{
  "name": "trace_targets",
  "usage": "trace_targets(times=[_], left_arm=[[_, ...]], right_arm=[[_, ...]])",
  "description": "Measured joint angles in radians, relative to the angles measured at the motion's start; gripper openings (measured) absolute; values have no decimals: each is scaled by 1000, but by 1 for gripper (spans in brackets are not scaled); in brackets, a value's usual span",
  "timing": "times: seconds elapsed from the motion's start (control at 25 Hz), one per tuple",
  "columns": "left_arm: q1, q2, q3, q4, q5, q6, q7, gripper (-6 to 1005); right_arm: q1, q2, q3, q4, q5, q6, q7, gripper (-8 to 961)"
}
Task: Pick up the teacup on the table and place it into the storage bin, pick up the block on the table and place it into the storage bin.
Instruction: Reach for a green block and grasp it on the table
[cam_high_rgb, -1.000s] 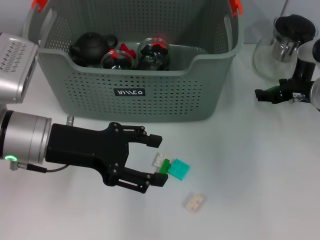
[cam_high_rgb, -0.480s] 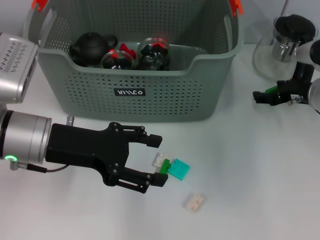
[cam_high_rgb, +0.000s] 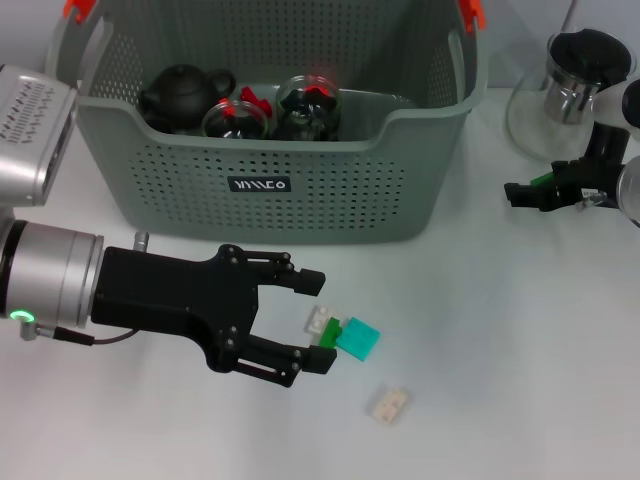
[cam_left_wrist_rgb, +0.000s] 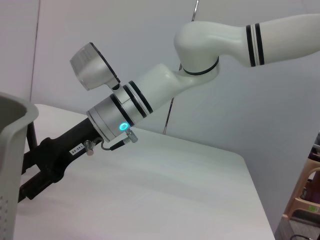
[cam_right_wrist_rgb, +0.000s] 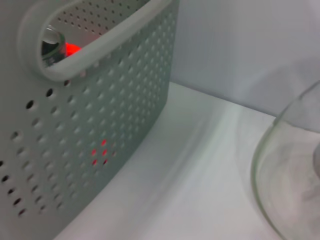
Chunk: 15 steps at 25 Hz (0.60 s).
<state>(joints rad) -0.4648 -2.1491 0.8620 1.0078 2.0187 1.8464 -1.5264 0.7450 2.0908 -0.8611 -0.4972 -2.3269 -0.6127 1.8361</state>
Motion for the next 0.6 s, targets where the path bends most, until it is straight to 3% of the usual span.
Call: trace_targets(times=[0.6], left_arm=[[-5,2,0,0,0,0,-12,862]], right_arm=[[0,2,-3,6,-1,46,0,823]])
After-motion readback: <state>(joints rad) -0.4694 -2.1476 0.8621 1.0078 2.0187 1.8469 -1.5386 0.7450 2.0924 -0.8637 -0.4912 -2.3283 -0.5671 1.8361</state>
